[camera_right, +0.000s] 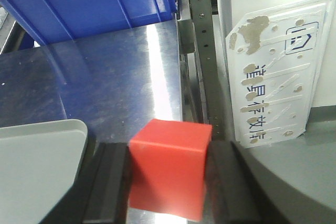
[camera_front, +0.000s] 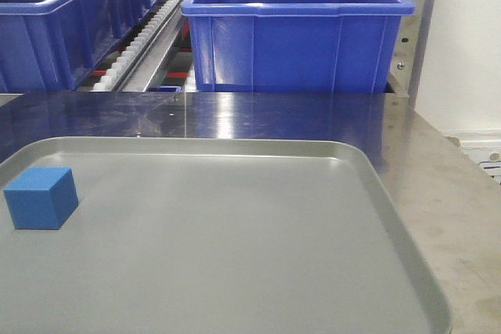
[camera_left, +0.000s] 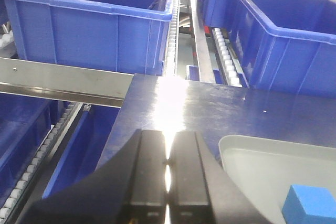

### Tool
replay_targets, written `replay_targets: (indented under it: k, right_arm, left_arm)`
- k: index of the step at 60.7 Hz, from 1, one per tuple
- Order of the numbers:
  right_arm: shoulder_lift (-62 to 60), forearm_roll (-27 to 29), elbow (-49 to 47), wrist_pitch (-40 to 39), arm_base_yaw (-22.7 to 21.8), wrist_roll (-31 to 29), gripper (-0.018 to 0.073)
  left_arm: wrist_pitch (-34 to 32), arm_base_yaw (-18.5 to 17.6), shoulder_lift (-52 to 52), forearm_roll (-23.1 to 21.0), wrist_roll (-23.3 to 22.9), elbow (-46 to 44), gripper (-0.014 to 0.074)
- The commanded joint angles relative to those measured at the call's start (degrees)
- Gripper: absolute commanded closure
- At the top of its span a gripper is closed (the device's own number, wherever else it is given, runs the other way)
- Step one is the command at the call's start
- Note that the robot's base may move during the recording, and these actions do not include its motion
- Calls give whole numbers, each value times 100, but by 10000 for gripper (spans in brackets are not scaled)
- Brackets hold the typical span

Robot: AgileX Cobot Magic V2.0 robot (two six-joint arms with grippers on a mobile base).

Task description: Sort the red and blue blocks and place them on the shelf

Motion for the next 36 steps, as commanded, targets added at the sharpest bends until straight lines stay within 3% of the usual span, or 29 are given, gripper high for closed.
replay_targets:
  k: [1,36]
  right_arm:
    - [15,-67,-155,-505,-26,-21,510]
    - [15,-67,-155,-505,-26,-21,510]
  left_arm:
    - [-467,-30,-115,-52,-4,268,461]
    - [-467,-30,-115,-52,-4,268,461]
